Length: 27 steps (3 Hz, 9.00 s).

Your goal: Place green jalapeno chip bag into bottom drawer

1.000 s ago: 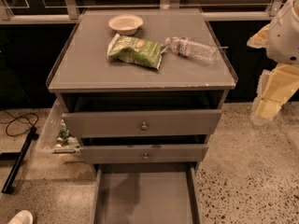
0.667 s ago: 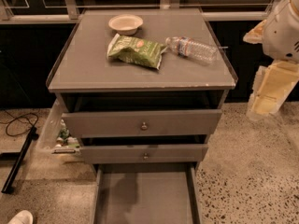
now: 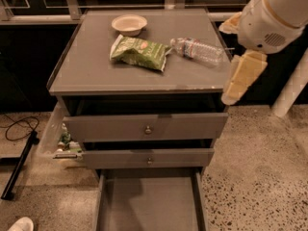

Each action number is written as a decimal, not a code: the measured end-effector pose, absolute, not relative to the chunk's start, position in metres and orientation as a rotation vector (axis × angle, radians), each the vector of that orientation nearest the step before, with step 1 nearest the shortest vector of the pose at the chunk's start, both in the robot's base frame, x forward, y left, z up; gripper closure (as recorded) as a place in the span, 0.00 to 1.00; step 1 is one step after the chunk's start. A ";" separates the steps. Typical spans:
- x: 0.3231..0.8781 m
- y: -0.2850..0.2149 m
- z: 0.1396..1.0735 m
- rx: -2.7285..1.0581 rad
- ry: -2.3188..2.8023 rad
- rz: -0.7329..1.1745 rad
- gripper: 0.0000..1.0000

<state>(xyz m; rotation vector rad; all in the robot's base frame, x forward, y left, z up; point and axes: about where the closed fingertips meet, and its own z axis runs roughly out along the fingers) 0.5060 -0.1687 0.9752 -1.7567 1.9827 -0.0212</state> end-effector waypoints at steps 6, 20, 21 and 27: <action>0.685 -0.064 0.929 -1.542 1.652 0.467 0.00; 0.734 -0.060 0.868 -1.393 1.831 0.457 1.00; 0.710 -0.069 0.886 -1.366 1.774 0.486 1.00; 0.475 -0.166 0.868 -1.400 1.923 0.222 1.00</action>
Offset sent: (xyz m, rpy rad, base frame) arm 0.1002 0.0704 0.0076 0.2541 -0.0613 0.2036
